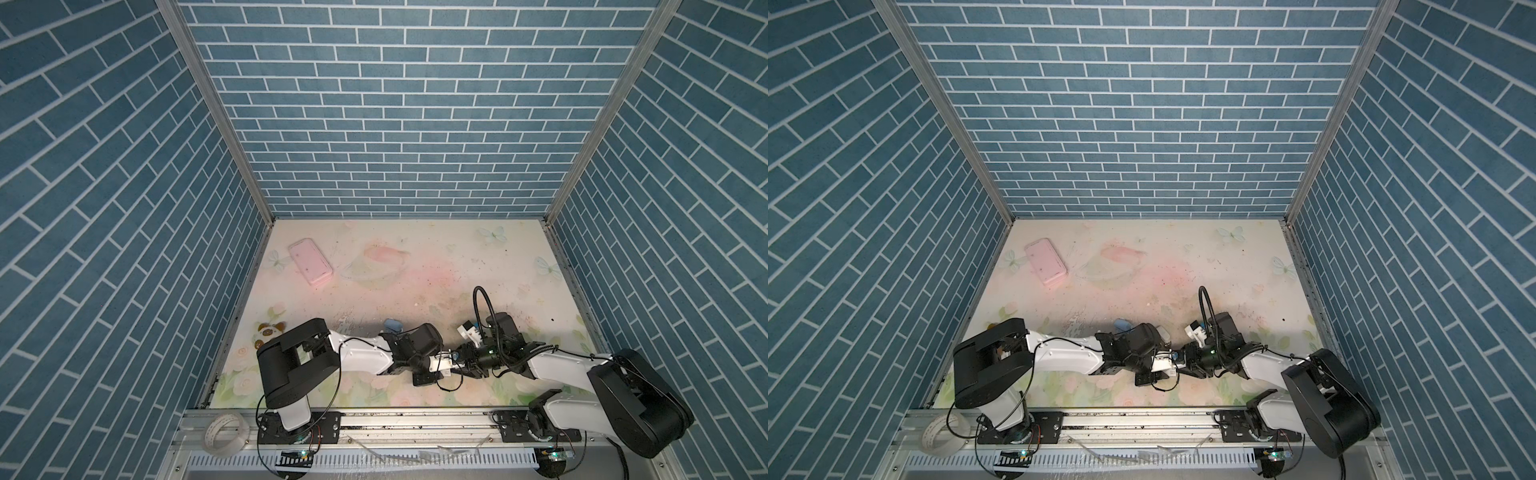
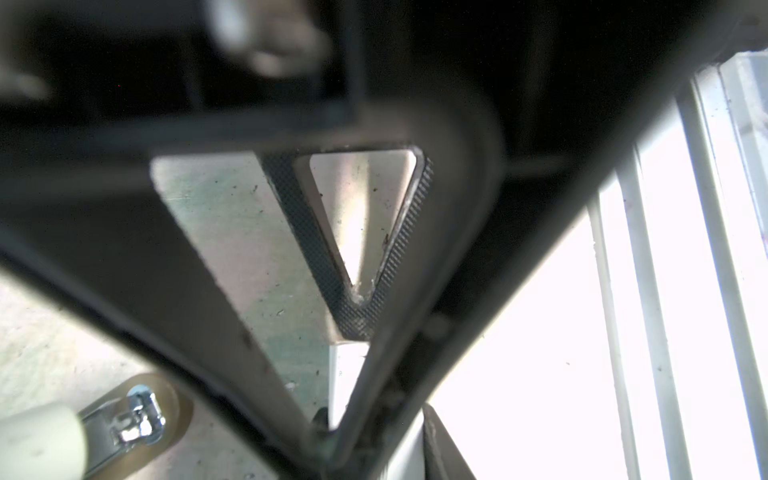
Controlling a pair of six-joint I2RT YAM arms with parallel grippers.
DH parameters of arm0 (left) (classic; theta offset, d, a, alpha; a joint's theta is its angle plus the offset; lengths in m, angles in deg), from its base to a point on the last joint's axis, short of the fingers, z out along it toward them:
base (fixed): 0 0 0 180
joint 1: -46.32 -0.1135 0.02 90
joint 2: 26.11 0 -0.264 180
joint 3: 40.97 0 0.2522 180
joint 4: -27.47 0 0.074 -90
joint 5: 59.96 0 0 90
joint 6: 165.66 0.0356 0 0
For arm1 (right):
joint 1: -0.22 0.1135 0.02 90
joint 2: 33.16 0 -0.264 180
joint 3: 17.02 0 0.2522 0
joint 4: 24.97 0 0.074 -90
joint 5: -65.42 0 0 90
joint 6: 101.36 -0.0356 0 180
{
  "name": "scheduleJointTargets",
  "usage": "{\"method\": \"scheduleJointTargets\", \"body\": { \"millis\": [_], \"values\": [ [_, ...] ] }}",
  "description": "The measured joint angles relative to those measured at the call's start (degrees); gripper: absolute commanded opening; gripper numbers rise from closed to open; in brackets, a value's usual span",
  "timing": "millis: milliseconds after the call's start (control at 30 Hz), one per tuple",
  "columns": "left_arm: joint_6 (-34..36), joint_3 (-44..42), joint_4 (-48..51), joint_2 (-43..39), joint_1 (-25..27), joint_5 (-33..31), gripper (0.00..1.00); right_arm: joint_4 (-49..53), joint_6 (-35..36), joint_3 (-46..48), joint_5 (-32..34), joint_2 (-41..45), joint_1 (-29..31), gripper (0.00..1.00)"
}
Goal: Load the staples into the stapler
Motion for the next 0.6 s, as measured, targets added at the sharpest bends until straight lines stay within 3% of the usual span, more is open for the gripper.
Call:
{"method": "scheduleJointTargets", "body": {
  "millis": [600],
  "values": [
    [-0.6,0.0,0.0,0.0,-0.2,-0.1,0.35,0.5,0.3,-1.7,-3.0,-3.6,-0.3,0.47]
  ]
}}
